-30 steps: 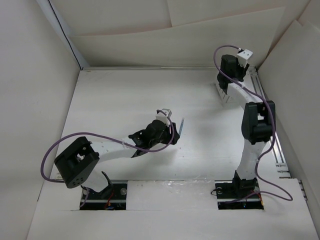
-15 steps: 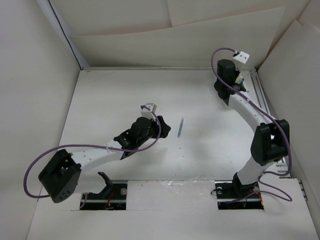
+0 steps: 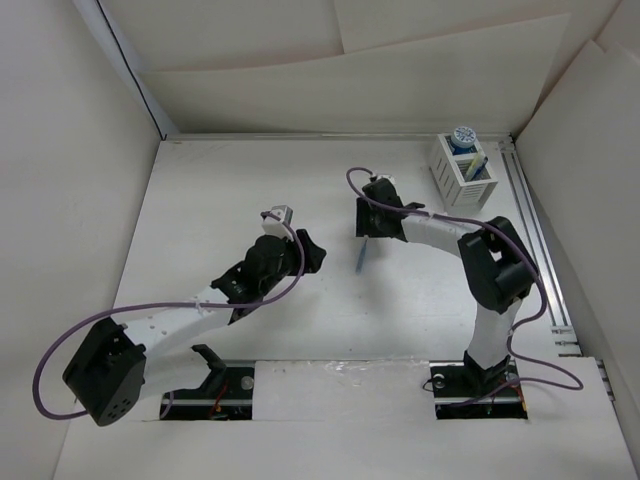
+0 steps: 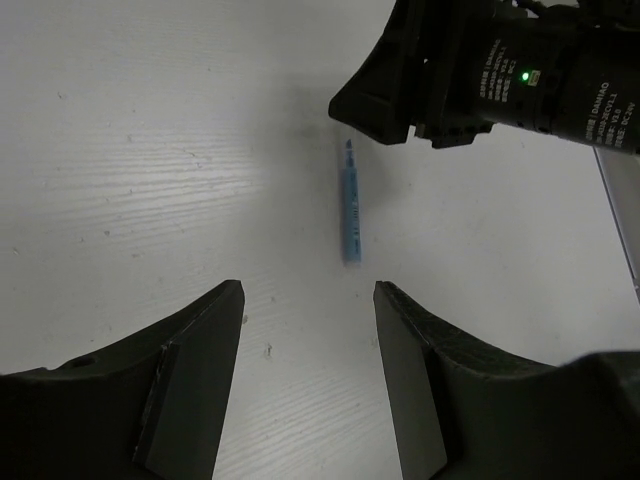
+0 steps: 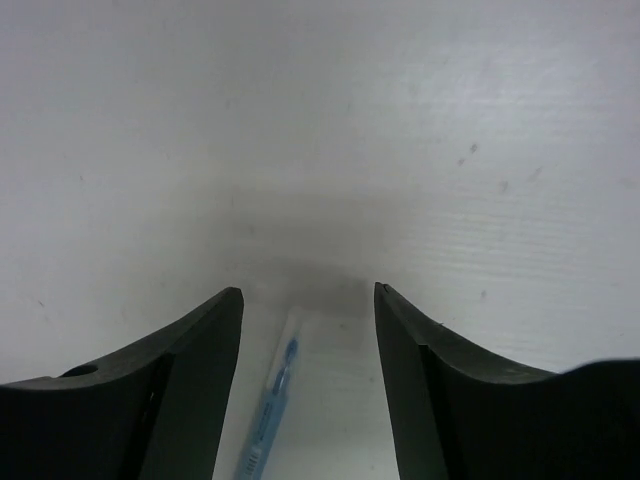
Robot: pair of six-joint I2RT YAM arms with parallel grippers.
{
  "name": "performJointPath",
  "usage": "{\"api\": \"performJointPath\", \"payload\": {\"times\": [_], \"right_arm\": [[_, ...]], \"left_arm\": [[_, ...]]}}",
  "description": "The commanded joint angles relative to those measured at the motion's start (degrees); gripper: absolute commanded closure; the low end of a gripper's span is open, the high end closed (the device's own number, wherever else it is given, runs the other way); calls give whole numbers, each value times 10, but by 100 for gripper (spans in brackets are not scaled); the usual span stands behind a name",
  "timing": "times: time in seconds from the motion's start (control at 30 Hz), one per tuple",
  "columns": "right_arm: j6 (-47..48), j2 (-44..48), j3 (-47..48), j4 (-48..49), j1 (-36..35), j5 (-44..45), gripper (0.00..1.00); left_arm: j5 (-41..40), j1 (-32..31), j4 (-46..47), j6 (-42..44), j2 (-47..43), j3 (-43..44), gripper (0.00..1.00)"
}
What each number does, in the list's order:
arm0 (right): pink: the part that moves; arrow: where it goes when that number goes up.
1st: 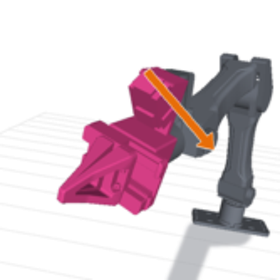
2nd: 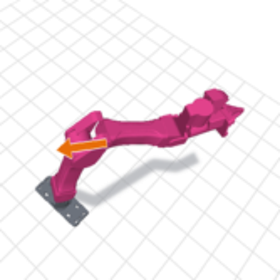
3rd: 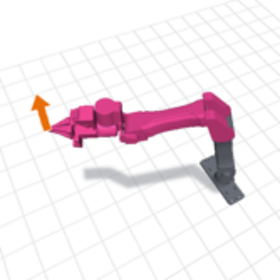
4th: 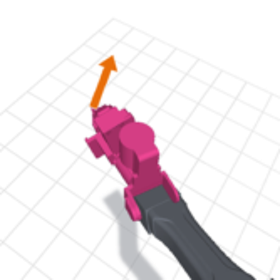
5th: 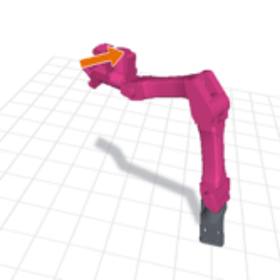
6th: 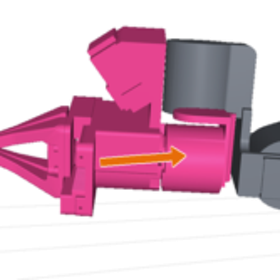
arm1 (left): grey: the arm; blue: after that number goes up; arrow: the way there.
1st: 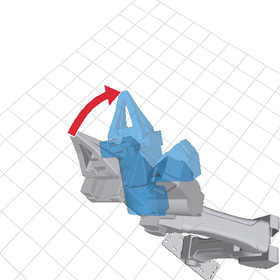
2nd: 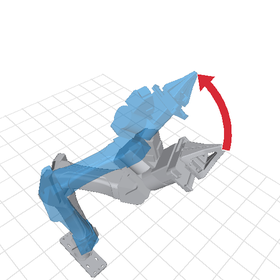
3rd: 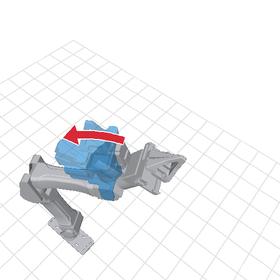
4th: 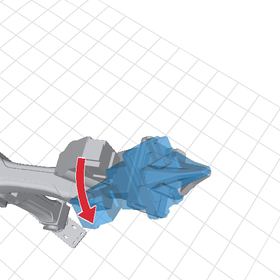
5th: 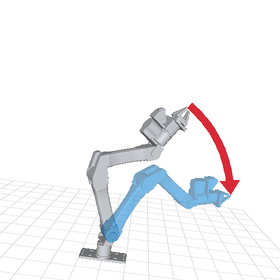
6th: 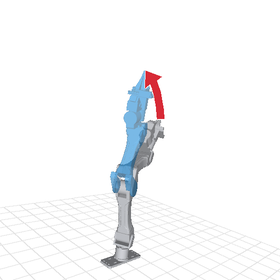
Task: Sort the stationery into containers
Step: Pick up the pen from the center of the board.
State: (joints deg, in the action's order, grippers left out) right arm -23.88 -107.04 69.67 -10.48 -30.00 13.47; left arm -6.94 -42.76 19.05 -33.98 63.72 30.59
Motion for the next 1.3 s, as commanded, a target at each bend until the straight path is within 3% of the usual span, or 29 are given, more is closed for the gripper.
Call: {"api": "performJointPath", "payload": {"times": [0.0, 0.2, 0.63, 0.87, 1.27], "right_arm": [[-23, 7, 2, 5, -4, -40, 38], [-44, 2, -20, 0, -23, -40, 38], [-78, -4, -45, 0, -64, -4, 56], [-84, 9, -37, -17, -75, 28, 59], [-84, -18, -42, -5, -93, 16, 90]], "left_arm": [[-5, 0, 5, 0, -19, -8, 49], [5, 0, 10, 0, -19, -13, 49], [-5, 0, 3, 10, -35, -8, 49], [-44, 0, -16, 9, -56, -16, 49], [-55, 0, -5, -3, -48, -10, 48]]}}
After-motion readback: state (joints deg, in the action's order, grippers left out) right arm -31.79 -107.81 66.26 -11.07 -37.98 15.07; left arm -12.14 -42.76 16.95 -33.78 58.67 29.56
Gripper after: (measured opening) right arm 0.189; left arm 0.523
